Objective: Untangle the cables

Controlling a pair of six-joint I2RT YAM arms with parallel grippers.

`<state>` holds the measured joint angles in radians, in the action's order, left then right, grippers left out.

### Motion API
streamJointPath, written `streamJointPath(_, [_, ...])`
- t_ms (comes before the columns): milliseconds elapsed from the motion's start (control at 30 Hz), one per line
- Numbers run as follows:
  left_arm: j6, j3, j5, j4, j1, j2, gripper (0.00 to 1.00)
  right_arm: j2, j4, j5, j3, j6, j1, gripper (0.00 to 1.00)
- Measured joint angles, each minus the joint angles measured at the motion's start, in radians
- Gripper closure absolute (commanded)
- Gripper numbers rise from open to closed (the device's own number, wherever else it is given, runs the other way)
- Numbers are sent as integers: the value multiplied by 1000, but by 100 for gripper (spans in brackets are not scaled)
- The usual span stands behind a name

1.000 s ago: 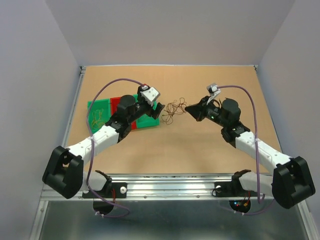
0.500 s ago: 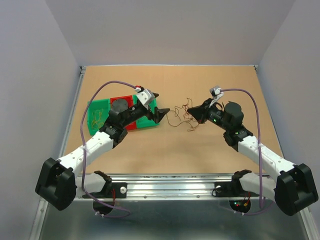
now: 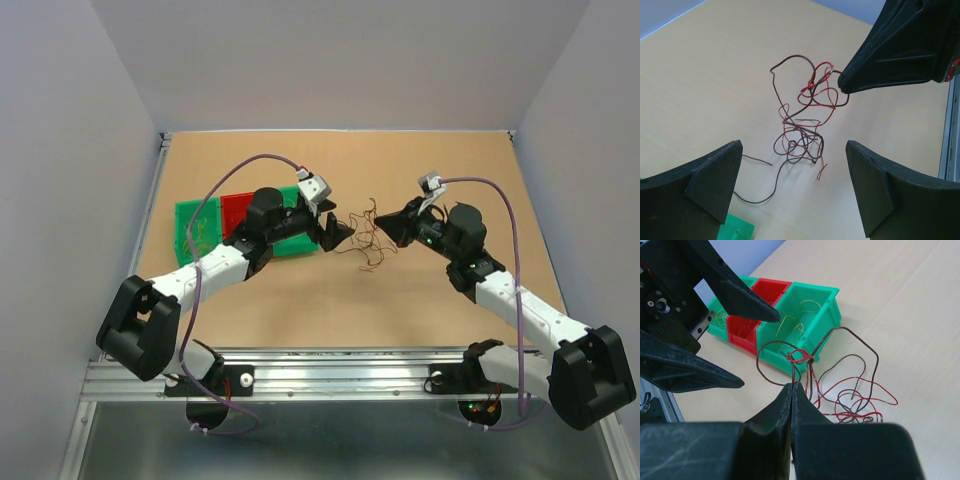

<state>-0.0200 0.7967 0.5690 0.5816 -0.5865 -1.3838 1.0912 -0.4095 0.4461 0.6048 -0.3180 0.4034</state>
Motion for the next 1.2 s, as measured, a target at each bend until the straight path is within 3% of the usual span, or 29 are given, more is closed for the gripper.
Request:
streamJointPath(133, [3, 28, 8, -3, -19, -14, 9, 13, -2, 8, 0, 1, 0, 99])
streamJointPath(233, [3, 52, 12, -3, -29, -35, 16, 19, -2, 11, 0, 1, 0, 100])
streamJointPath(300, [3, 58, 12, -5, -35, -46, 27, 22, -2, 14, 0, 1, 0, 99])
streamJointPath(333, [4, 59, 11, -6, -36, -51, 34, 23, -2, 16, 0, 1, 0, 99])
streamJointPath(367, [2, 61, 10, -12, -36, -57, 56, 23, -3, 19, 0, 0, 0, 99])
streamJointPath(433, [-7, 76, 8, -26, -39, -76, 79, 23, -3, 25, 0, 1, 0, 100])
streamJointPath(467, [-9, 89, 6, -35, -41, -90, 97, 23, -3, 27, 0, 0, 0, 99])
streamJointPath(500, [-11, 95, 5, -40, -42, -94, 100, 23, -4, 30, 0, 1, 0, 98])
streamJointPath(600, [-32, 122, -11, -68, -47, -122, 100, 23, -3, 34, 0, 2, 0, 87])
streamJointPath(833, [-76, 122, -32, -106, -47, -111, 100, 22, 5, -3, 0, 22, 0, 41])
streamJointPath(967, [-108, 115, -31, -124, -47, -71, 100, -1, 4, -66, -20, 35, 2, 23])
streamJointPath(1200, [-148, 95, -26, -131, -47, 23, 100, 7, -43, -63, -57, 68, 2, 19])
